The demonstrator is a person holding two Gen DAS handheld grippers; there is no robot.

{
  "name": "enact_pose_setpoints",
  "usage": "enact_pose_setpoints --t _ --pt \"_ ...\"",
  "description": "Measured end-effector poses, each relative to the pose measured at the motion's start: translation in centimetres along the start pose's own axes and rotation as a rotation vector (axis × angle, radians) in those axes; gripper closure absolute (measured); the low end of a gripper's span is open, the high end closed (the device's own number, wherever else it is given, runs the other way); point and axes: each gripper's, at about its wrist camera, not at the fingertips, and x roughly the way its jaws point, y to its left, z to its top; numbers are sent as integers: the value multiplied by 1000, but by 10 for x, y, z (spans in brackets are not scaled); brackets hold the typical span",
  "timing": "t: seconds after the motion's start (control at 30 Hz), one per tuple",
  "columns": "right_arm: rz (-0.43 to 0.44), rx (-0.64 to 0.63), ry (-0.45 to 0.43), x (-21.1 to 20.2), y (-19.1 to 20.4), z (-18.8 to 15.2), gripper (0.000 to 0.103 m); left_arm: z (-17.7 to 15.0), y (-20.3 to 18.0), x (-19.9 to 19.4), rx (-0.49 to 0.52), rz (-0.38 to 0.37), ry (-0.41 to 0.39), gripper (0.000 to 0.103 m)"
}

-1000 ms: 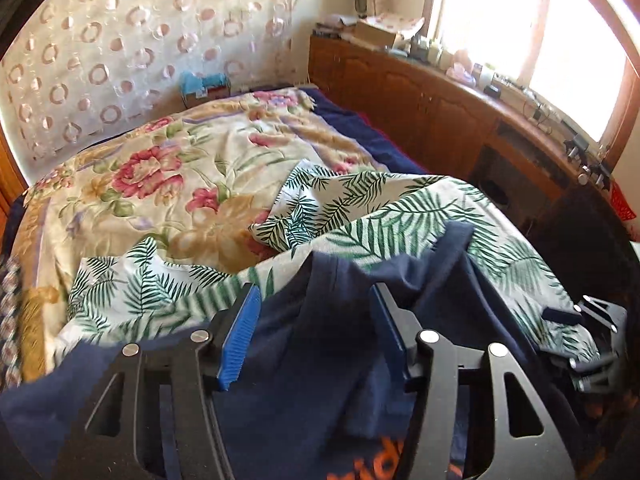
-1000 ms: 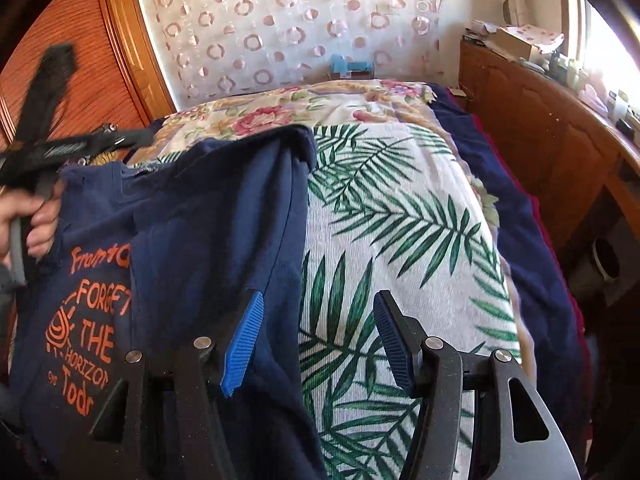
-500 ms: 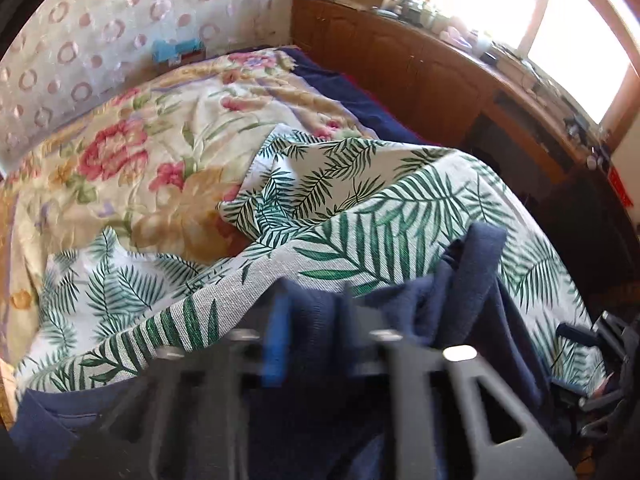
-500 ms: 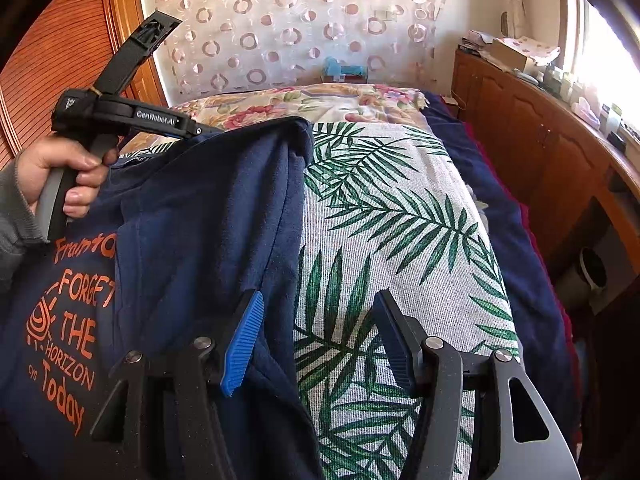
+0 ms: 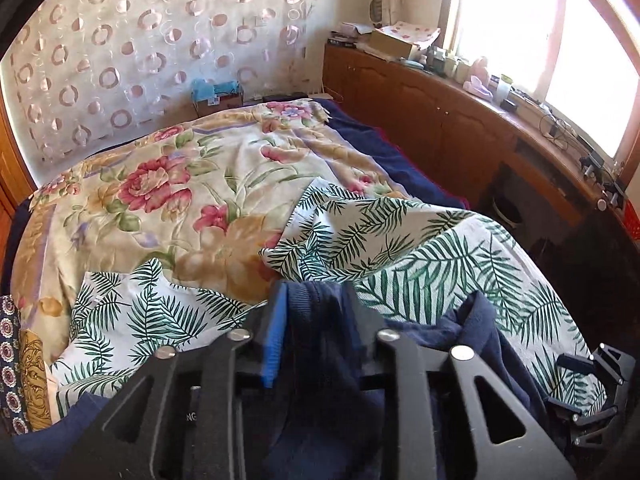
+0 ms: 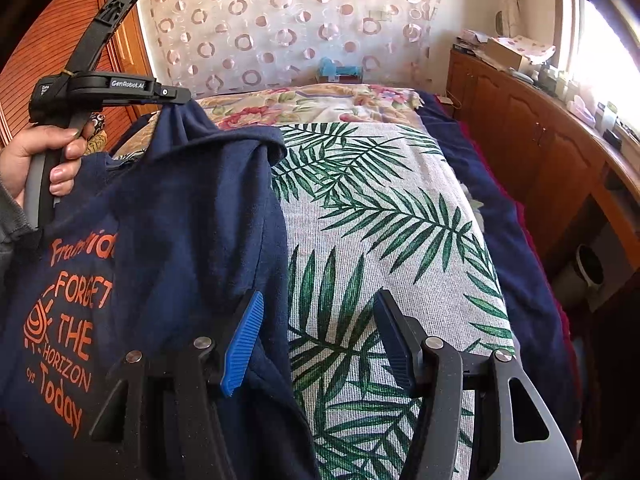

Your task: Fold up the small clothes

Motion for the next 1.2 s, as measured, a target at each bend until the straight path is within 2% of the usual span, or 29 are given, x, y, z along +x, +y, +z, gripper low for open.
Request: enact_pose_setpoints --t 0.03,0.1,0.17,0.27,0.33,0.47,0.63,0.8,0.97,1.13,1.2 --pt "-1 -2 0 0 0 0 44 -3 -3 -4 11 -17 -6 59" --pt "-3 -3 1 -1 0 0 44 -10 -8 -11 27 -53 -7 56" --pt "-9 2 0 -2 -2 1 44 -19 -12 -20 34 -77 -9 34" --pt "0 26 -5 -4 -8 0 44 -35 -17 -32 35 -108 -3 28" --pt "20 40 -9 -5 -13 0 44 -47 -19 -41 34 -120 6 28" --pt "33 43 -12 -12 -15 -4 44 -75 -18 -66 29 -95 3 28" --pt "76 19 3 -16 -14 -3 44 -112 6 -104 -29 -22 -10 28" --pt "150 -8 4 -5 -10 27 44 -136 44 -145 -111 62 -38 28" --pt "176 -44 12 20 1 66 44 -154 89 -187 -193 188 -87 28" --pt "198 -43 37 46 6 92 44 -166 132 -206 -258 280 -109 28" --pt "191 -22 43 55 2 99 44 -168 149 -204 -272 299 -100 33"
